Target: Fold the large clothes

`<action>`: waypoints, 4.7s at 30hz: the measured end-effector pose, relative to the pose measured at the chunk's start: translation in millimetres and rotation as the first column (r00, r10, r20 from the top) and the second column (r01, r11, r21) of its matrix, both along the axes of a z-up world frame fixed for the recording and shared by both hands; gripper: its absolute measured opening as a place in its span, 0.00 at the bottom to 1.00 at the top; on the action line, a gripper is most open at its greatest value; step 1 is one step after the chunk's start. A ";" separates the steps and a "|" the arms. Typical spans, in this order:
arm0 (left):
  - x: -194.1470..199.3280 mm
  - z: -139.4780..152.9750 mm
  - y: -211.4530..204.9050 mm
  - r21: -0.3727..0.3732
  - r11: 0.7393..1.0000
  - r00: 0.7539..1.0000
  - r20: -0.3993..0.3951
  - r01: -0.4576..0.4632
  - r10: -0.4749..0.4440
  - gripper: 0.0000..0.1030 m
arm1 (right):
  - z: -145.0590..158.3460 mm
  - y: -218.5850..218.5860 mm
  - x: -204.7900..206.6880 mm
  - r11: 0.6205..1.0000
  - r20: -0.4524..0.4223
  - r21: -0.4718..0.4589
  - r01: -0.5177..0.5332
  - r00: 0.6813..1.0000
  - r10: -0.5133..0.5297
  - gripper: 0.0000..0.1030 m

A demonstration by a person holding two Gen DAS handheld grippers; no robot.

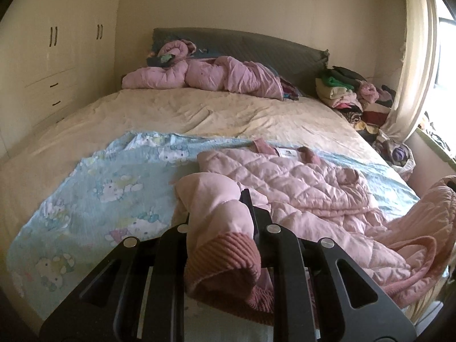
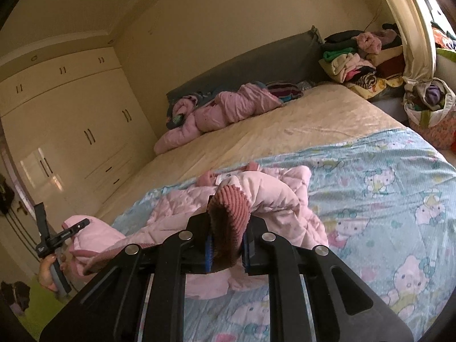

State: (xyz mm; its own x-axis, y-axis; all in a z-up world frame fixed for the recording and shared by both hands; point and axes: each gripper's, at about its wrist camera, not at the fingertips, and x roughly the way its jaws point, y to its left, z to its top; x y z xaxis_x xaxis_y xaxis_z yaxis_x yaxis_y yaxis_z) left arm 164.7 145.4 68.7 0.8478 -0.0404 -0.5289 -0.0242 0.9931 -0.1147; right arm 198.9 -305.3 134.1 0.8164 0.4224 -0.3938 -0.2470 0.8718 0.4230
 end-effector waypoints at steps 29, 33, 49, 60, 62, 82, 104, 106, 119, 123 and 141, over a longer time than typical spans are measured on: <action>106.7 -25.4 11.5 -0.077 0.985 0.987 0.035 -0.153 0.156 0.12 | -21.7 11.5 142.6 0.987 -0.007 -0.050 0.153 0.988 -0.154 0.13; 124.8 -36.2 12.4 -0.088 0.981 0.984 0.024 -0.176 0.178 0.14 | -33.1 12.1 164.6 0.983 -0.031 -0.058 0.176 0.984 -0.178 0.13; 177.6 -73.5 13.5 -0.089 0.985 0.988 -0.054 -0.149 0.145 0.17 | -88.2 23.0 243.1 0.969 -0.147 -0.110 0.222 0.960 -0.237 0.16; 194.3 -82.7 21.9 -0.161 0.976 0.987 -0.097 -0.143 0.129 0.18 | -104.1 3.7 255.6 0.964 -0.206 0.190 0.187 0.967 -0.147 0.79; 195.9 -84.6 21.9 -0.165 0.975 0.986 -0.098 -0.147 0.132 0.18 | -100.7 9.6 253.1 0.968 -0.206 0.180 0.175 0.969 -0.137 0.81; 184.5 -64.9 23.8 -0.188 0.979 0.996 -0.037 -0.084 0.078 0.65 | -136.1 215.0 200.6 0.924 -0.267 -0.291 -0.248 0.948 0.170 0.85; 139.9 -63.6 41.5 0.159 0.975 0.982 -0.088 -0.152 0.167 0.91 | -109.7 72.5 160.2 0.954 -0.114 -0.273 0.125 0.980 -0.161 0.91; 139.0 -69.7 39.1 0.150 0.978 0.980 -0.115 -0.147 0.165 0.91 | -110.2 55.3 156.2 0.947 -0.120 -0.278 0.158 0.973 -0.198 0.92; 143.9 -117.6 51.6 -0.088 0.988 0.942 -0.323 -0.126 0.091 0.91 | -130.9 19.1 178.8 0.929 -0.228 -0.327 0.171 0.940 -0.254 0.93; 135.7 -126.9 46.1 -0.155 0.979 0.939 -0.335 -0.134 0.075 0.91 | -135.5 15.9 191.0 0.925 -0.245 -0.347 0.154 0.937 -0.248 0.93; 151.2 -87.4 27.0 -0.127 0.989 0.990 -0.127 -0.074 0.058 0.14 | -134.7 11.9 206.7 0.945 -0.174 -0.259 0.202 0.952 -0.252 0.17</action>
State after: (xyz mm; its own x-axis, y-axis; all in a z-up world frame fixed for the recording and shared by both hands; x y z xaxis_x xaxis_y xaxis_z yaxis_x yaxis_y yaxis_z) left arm 315.8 172.4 -18.7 0.7798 -0.0622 -0.6229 -0.1111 0.9655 -0.2355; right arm 405.7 -293.4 -0.6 0.7721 0.1104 -0.6259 0.0384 0.9749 0.2193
